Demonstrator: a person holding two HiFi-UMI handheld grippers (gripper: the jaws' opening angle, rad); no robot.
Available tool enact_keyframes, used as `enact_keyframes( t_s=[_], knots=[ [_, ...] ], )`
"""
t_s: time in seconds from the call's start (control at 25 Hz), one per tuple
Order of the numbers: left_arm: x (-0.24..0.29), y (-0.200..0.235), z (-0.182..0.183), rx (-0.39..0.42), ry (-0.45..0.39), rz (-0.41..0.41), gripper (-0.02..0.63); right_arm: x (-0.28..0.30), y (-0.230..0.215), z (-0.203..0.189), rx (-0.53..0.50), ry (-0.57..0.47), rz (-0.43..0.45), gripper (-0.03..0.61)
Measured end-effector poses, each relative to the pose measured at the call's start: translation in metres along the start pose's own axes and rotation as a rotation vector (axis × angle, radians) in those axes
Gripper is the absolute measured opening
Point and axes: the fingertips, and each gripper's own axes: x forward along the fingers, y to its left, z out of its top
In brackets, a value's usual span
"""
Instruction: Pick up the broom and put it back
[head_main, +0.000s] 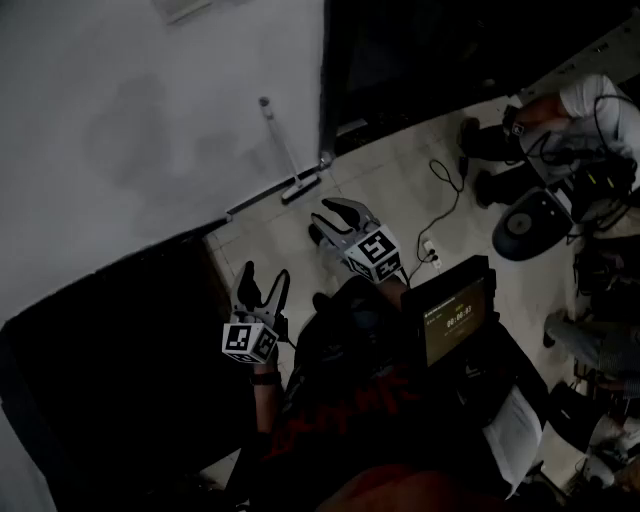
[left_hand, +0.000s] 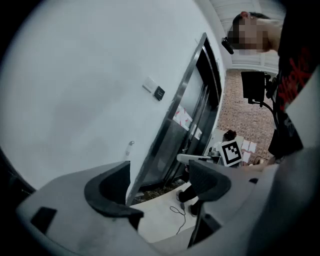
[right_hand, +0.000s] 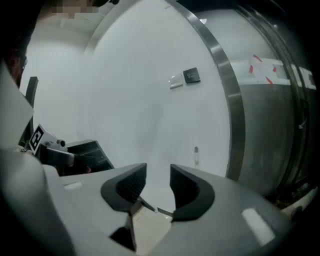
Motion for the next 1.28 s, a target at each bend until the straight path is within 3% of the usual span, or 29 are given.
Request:
enact_keyframes(
  t_s=[0.12,0.24,0.32,0.36,0.52,0.76,0.88,1.04,1.16,1.28],
  knots=[
    [0.042,0.021,0.015,-0.05,0.029,0.068,0.407,0.039,-0.067,0.001,0.038,0.033,-0.04,0.267],
    [0.066,0.046,0.027,-0.09,0.022,0.184,0.502,0.097,-0.119,-0.011,0.027,0.098,-0.037,0.347],
    [0.073,0.061,0.037,-0.092,0.016,0.262,0.509,0.138,-0.144,-0.028,-0.004,0.152,-0.044,0.339],
    [0.079,0.067,0.042,-0.09,0.014,0.296,0.503,0.156,-0.159,-0.036,-0.027,0.18,-0.063,0.303],
    [0.101,0.087,0.048,-0.043,0.053,0.417,0.359,0.226,-0.223,-0.059,-0.074,0.264,-0.134,0.187],
    [0.115,0.102,0.041,-0.022,0.127,0.478,0.351,0.305,-0.253,-0.073,-0.074,0.327,-0.161,0.163],
    [0.123,0.11,0.039,-0.023,0.151,0.47,0.339,0.317,-0.26,-0.072,-0.074,0.359,-0.191,0.098],
    [0.15,0.122,0.036,-0.023,0.183,0.39,0.299,0.299,-0.253,-0.071,-0.095,0.354,-0.136,0.092],
    [0.158,0.125,0.038,-0.028,0.214,0.327,0.298,0.251,-0.222,-0.064,-0.083,0.33,-0.088,0.092],
    [0.189,0.14,0.048,-0.022,0.209,0.253,0.295,0.217,-0.206,-0.038,-0.088,0.281,-0.05,0.094]
  ],
)
